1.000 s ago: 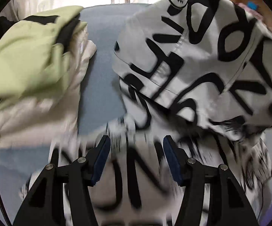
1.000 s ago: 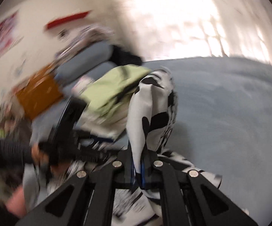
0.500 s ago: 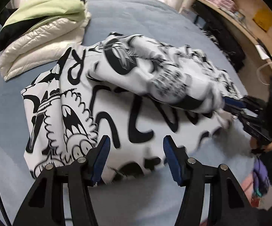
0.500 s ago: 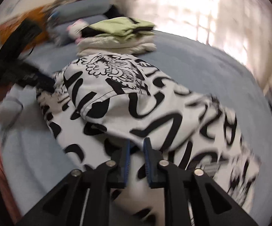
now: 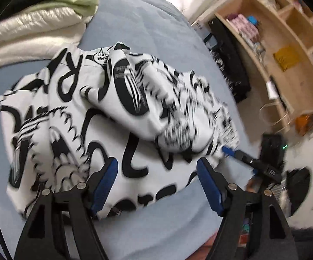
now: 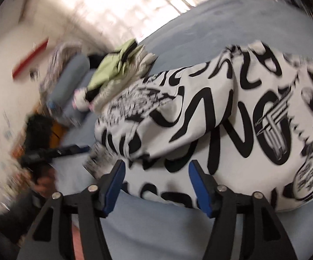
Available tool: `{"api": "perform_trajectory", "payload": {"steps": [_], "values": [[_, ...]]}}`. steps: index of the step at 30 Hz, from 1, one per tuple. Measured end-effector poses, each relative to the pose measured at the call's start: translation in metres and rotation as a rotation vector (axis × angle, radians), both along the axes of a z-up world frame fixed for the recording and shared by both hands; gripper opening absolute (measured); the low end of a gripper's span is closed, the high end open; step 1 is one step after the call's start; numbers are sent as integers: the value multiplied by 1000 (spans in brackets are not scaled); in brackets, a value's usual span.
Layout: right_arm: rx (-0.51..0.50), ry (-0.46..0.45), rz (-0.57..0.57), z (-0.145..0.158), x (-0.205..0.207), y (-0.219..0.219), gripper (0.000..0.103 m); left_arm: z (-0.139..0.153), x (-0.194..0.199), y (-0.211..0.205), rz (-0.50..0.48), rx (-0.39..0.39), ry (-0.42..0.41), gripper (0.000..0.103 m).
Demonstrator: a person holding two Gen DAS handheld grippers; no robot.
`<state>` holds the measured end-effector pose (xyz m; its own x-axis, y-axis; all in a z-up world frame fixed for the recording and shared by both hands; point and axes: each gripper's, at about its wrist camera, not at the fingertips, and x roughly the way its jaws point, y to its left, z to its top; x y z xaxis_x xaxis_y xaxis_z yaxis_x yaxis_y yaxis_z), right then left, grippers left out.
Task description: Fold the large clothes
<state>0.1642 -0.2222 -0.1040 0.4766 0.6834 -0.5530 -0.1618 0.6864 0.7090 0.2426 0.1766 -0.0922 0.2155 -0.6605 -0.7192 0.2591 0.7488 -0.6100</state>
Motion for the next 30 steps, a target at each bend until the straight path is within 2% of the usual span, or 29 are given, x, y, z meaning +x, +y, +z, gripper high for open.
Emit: {"api": "perform_trajectory", "payload": {"steps": [3, 7, 12, 13, 14, 15, 16, 17, 19, 22, 25, 27, 30], "values": [[147, 84, -82, -18, 17, -15, 71, -9, 32, 1, 17, -89, 42, 76], [278, 191, -140, -50, 40, -21, 71, -32, 69, -7, 31, -98, 87, 77], [304, 139, -126, -55, 57, -6, 71, -66, 97, -19, 80, -130, 130, 76], [291, 132, -118, -53, 61, -1, 69, -68, 100, -22, 91, -126, 123, 64], [269, 123, -101, -51, 64, 3, 55, -69, 101, -28, 96, -116, 105, 38], [239, 120, -83, -49, 70, 8, 31, -67, 102, -34, 95, -101, 87, 25], [186, 114, -59, -44, 76, 13, 18, -64, 101, -41, 101, -71, 62, 10], [136, 98, -44, -38, 80, 16, 3, -58, 99, -46, 118, -39, 26, 9], [26, 9, -24, -11, 91, 21, 3, -42, 95, -53, 158, -20, -38, 7], [-50, -163, -26, 40, 96, 17, 3, -16, 81, -60, 211, -40, -124, 7], [-112, -241, -27, 70, 93, 5, 3, -12, 52, -71, 228, -48, -173, 7], [-184, -211, 4, 65, 89, 1, 3, -22, 33, -80, 220, -3, -172, 7], [-334, -73, 52, 18, 80, 7, 3, -53, 11, -91, 215, 118, -159, 7]]}}
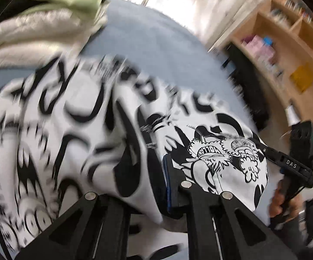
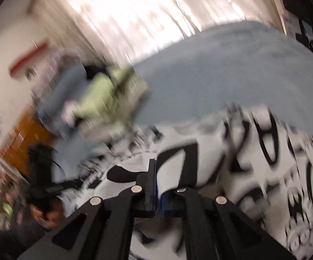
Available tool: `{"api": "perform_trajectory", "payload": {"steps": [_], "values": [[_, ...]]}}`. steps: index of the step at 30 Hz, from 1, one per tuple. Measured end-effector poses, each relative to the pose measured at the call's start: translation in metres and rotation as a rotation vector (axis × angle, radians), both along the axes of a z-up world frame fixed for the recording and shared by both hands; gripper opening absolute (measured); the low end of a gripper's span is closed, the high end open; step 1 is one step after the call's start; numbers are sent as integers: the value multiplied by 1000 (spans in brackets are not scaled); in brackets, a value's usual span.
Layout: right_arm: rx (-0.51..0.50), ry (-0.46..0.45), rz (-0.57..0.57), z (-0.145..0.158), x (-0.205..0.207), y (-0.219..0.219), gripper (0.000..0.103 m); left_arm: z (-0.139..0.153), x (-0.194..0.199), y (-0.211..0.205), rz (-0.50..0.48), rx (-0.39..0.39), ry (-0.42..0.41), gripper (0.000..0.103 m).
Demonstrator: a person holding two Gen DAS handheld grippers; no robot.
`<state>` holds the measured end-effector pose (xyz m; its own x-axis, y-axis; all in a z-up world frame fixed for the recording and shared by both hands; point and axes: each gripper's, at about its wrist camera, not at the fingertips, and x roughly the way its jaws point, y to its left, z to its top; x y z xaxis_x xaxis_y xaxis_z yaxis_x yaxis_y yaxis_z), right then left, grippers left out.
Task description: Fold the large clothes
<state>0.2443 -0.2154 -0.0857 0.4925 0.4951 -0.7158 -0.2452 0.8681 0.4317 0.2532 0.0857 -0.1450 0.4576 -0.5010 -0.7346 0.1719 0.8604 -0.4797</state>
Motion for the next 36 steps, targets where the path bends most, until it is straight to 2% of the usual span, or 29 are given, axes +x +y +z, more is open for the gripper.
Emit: {"api": "perform_trajectory", "payload": {"steps": [2, 4, 6, 8, 10, 14, 15, 19, 21, 22, 23, 26, 27, 28, 31, 34, 36], "values": [[-58, 95, -10, -43, -11, -1, 2, -23, -10, -1, 5, 29, 25, 11], [-18, 117, -43, -64, -21, -9, 3, -31, -16, 0, 17, 14, 17, 13], [31, 104, -90, -67, -28, -15, 3, -29, -16, -2, 26, 19, 17, 18], [37, 93, -126, -65, -30, -16, 5, -25, -14, -1, 30, 44, 14, 30], [18, 81, -137, -62, -33, -16, 11, -21, -13, 2, 35, 68, 12, 38], [-60, 63, -174, -45, -39, -13, 28, -7, -20, 11, 55, 94, -2, 42], [-83, 41, -192, -38, -43, -11, 31, -3, -24, 13, 70, 110, -17, 42], [-139, -99, -246, -6, -66, -11, 32, 12, -44, 24, 135, 189, -85, 42], [-121, -165, -213, 5, -77, -4, 32, 20, -50, 27, 152, 192, -117, 42], [-109, -174, -175, 8, -78, 5, 32, 25, -52, 23, 156, 207, -140, 37], [-100, -176, -140, 8, -78, 15, 32, 28, -55, 23, 153, 219, -158, 32], [-82, -179, -35, 6, -78, 46, 32, 42, -62, 13, 163, 278, -236, 26], [-87, -181, -8, 4, -77, 58, 32, 46, -63, 11, 171, 281, -259, 25], [-96, -186, 11, 2, -78, 68, 32, 52, -65, 7, 182, 278, -288, 19], [-114, -176, 66, -8, -73, 95, 32, 69, -70, 9, 222, 265, -365, 19], [-124, -139, 84, -21, -69, 106, 32, 70, -63, 5, 195, 240, -362, 19], [-122, -118, 84, -27, -67, 107, 32, 55, -51, -4, 146, 246, -300, 19]]}}
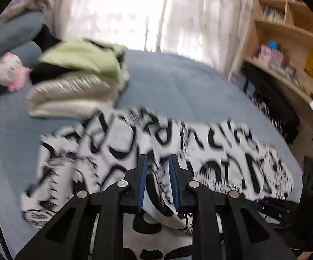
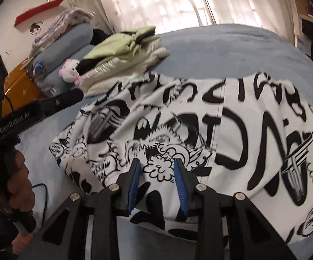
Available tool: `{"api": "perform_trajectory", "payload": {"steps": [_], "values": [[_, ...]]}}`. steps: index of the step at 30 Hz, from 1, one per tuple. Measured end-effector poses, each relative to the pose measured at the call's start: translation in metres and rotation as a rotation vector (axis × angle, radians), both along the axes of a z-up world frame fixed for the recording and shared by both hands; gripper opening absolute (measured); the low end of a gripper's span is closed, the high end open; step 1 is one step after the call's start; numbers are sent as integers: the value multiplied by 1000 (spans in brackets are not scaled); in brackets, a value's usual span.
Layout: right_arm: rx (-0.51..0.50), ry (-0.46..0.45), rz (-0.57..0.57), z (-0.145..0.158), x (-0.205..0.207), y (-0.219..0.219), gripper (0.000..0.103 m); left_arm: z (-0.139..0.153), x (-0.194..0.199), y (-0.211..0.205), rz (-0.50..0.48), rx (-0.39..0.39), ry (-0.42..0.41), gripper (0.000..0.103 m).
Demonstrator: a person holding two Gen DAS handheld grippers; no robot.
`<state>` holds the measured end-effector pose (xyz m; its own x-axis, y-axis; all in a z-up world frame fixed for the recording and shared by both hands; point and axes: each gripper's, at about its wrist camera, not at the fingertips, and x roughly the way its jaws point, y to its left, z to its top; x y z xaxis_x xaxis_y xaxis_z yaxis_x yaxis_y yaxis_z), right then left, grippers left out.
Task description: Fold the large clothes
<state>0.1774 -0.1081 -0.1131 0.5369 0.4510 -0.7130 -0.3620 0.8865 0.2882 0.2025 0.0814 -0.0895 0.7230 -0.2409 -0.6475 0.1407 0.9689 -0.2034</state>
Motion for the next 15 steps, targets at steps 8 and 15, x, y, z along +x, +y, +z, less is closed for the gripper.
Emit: {"api": "perform_trajectory", "payload": {"steps": [8, 15], "values": [[-54, 14, -74, -12, 5, -24, 21, -72, 28, -18, 2, 113, 233, 18], [-12, 69, -262, -28, 5, -87, 0, -79, 20, -13, -1, 127, 217, 19]]}}
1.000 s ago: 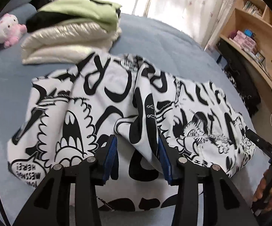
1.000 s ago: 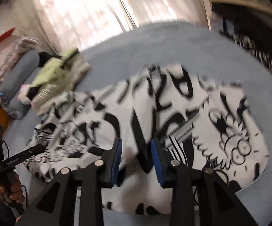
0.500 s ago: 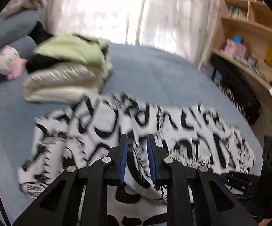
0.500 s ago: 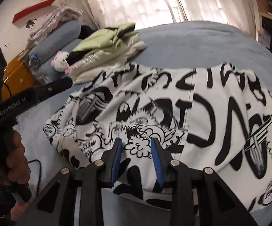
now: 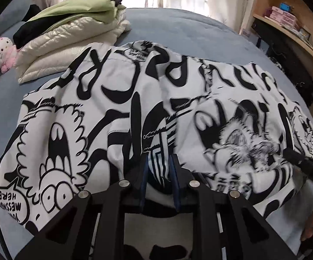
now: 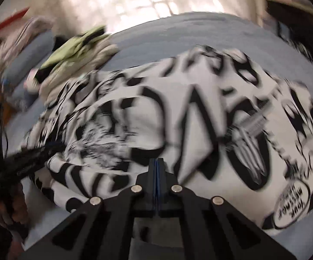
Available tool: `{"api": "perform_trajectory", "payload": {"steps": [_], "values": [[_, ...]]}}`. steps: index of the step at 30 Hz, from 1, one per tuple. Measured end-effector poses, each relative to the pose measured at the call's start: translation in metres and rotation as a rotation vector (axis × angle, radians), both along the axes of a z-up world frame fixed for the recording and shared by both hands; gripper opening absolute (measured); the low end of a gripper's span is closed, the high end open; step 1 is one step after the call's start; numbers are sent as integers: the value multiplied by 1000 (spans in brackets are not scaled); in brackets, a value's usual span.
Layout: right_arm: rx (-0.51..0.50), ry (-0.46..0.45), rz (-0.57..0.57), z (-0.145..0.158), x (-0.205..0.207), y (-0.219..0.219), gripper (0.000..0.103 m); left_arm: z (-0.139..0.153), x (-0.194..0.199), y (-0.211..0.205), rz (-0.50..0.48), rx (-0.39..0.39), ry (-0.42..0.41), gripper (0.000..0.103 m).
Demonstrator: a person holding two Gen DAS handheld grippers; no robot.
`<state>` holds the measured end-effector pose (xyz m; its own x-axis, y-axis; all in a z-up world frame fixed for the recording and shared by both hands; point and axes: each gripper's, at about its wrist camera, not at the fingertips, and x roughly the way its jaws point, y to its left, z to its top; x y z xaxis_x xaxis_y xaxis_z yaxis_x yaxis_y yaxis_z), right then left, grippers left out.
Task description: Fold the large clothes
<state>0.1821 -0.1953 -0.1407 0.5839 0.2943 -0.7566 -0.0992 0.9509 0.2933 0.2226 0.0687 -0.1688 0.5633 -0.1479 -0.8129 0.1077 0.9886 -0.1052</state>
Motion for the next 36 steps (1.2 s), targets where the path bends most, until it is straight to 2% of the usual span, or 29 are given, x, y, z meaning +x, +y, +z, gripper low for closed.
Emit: {"api": "perform_trajectory", "payload": {"steps": [2, 6, 9, 11, 14, 17, 20, 23, 25, 27, 29, 31, 32, 36], "values": [[43, 10, -13, 0, 0, -7, 0, 0, -1, 3, 4, -10, -5, 19], [-1, -3, -1, 8, -1, 2, 3, 9, -7, 3, 18, 0, -23, 19], [10, -43, 22, 25, -2, 10, 3, 29, -16, 5, 31, -8, -64, 19], [25, -70, 47, 36, 1, 18, 3, 44, -15, 8, 39, -42, -97, 19], [52, -81, 81, 44, 20, 34, 3, 58, -1, 8, 39, -98, -117, 19], [70, -95, 99, 50, 45, 49, 3, 63, 28, 0, 48, -108, -111, 19], [89, -90, 103, 47, 77, 60, 4, 54, 64, -10, 46, -117, -65, 19], [78, -49, 70, 32, 109, 58, 4, 36, 99, -15, 56, -105, -9, 19], [49, -34, 38, 21, 125, 51, 4, 26, 118, -10, 94, -89, 15, 19], [25, -28, -13, 11, 136, 34, 3, 15, 131, 1, 145, -67, 28, 15], [48, -33, -77, 6, 137, 8, 0, 4, 136, 18, 195, -110, 48, 3], [35, -44, -141, 4, 133, -10, 0, -2, 133, 29, 216, -144, 36, 1], [18, -50, -175, 2, 130, -18, 0, -3, 129, 30, 220, -138, 20, 1], [94, -27, -202, -6, 124, -37, 0, -5, 119, 22, 212, -84, -18, 1]]}}
